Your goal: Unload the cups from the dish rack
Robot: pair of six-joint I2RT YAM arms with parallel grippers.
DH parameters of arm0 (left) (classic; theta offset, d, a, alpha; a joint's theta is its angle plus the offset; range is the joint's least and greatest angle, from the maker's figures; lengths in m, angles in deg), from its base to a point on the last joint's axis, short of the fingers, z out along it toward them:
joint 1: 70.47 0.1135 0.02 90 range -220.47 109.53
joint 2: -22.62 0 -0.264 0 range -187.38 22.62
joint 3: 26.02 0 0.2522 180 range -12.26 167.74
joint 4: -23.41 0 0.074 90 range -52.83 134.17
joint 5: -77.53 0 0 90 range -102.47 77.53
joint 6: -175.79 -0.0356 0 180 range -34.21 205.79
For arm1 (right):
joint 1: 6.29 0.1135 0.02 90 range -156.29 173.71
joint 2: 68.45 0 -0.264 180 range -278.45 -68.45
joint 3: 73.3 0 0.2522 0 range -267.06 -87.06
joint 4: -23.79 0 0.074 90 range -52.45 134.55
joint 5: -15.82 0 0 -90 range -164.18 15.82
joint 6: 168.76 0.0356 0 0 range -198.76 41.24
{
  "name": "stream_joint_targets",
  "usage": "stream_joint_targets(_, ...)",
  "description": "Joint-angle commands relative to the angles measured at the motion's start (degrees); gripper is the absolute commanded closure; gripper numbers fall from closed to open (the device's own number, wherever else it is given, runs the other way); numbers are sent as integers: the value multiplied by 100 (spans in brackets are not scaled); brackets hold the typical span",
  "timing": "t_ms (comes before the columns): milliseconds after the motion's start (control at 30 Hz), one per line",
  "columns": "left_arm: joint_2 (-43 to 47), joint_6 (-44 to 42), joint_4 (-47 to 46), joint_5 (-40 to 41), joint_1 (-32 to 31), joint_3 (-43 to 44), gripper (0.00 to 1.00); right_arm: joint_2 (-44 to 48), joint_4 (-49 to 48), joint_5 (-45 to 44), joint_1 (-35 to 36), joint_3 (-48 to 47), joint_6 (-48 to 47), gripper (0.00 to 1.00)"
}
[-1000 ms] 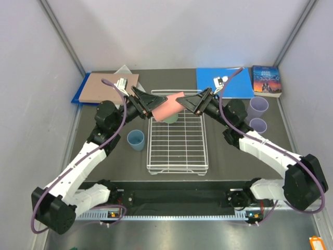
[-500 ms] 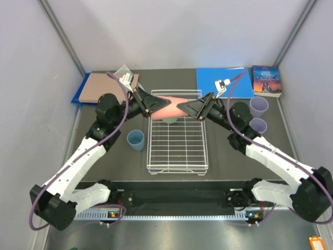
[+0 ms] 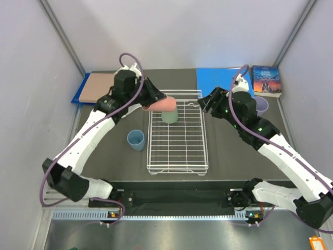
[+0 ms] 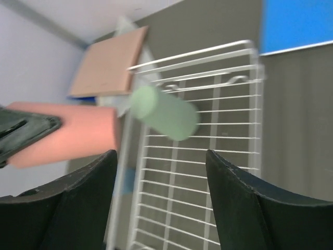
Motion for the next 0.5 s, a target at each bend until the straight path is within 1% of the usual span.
stream_joint_targets(0,-296,-883,821,1140,-524,717,100,235,1228,-1657,-4,-414,-530,33)
stream_joint_targets(33,-384,-944,996,1334,-629,988,100,340,1263,-1728,-4,-423,-539,33)
stream_joint_targets(67,-524,-1075,1067,1736,-822,1104,100,376,1289,-1764,-4,-440,-557,33)
stream_joint_targets(167,-735,-1234,1470,2143,-912,1517,100,420,1368,-1799,-4,-493,-662,34)
stream_joint_targets(233,-771,-1314,1743,2827,-912,1702,100,446,1378,-1799,-4,-485,-689,34)
stream_joint_targets(267,-806,-1410,2075,3100,-903,1946,100,455,1386,-1799,-13,-467,-689,33)
stream_joint_targets(300,-824,-1428,2261,3746,-903,2071,100,464,1369,-1791,-13,-458,-698,34)
stream_joint_targets(333,-859,-1472,2489,4031,-903,2220,100,490,1351,-1791,-4,-423,-715,34)
stream_joint_targets(367,-990,-1498,3127,4608,-868,2604,100,482,1316,-1773,-13,-414,-733,34)
stream_joint_targets(400,-1052,-1490,3342,5006,-842,2721,100,429,1299,-1747,-4,-423,-750,34)
stream_joint_targets(467,-1193,-1490,3851,5360,-719,2906,100,368,1272,-1720,-4,-476,-794,34)
